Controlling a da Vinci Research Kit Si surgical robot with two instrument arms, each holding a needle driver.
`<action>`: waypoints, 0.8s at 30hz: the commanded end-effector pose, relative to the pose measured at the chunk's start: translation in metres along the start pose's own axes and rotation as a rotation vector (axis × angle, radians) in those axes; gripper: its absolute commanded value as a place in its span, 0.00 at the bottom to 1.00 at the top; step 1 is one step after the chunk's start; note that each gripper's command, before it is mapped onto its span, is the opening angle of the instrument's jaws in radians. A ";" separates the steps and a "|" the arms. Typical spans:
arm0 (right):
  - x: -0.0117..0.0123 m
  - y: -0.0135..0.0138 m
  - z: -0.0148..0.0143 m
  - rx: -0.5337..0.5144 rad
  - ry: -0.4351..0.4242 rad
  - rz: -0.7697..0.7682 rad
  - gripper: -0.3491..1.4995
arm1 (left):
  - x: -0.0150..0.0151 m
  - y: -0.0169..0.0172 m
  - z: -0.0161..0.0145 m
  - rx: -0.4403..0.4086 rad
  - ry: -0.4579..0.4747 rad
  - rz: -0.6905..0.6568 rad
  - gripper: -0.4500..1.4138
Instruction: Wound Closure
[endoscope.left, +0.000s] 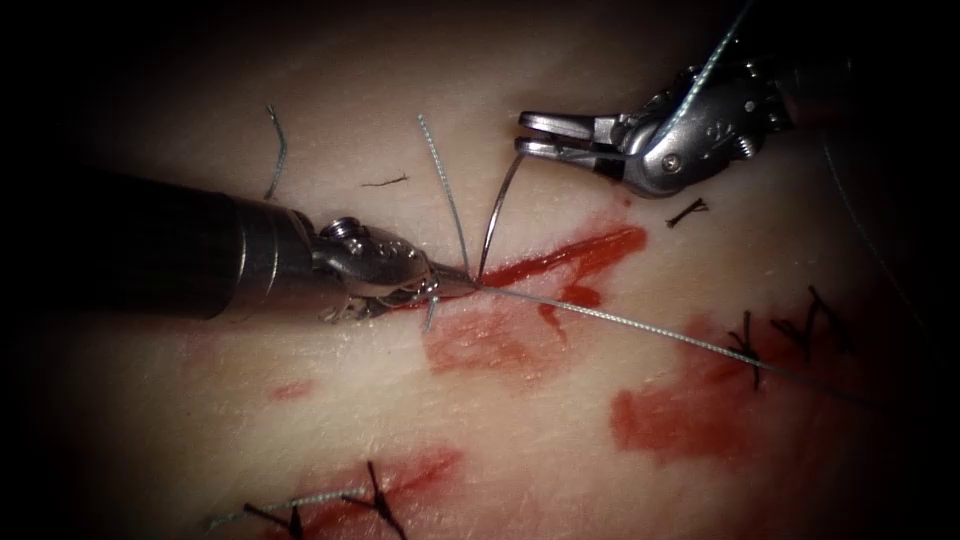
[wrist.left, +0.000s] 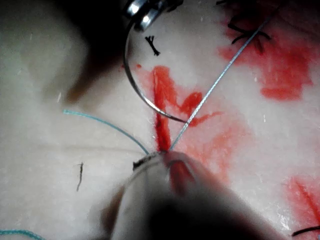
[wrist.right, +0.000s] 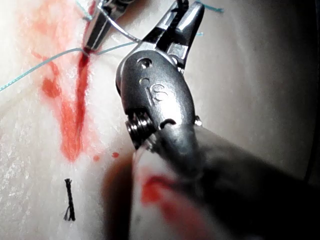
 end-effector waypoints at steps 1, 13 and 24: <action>-0.0004 -0.0001 0.0014 0.028 -0.011 -0.032 0.00 | -0.0001 0.0000 0.0006 0.005 -0.004 0.019 0.00; -0.0007 0.0002 0.0018 0.083 -0.047 -0.107 0.00 | -0.0008 -0.0006 0.0005 0.055 -0.063 0.110 0.00; -0.0029 -0.0005 0.0021 0.236 -0.051 -0.159 0.00 | -0.0015 -0.0003 0.0014 0.035 -0.088 0.145 0.00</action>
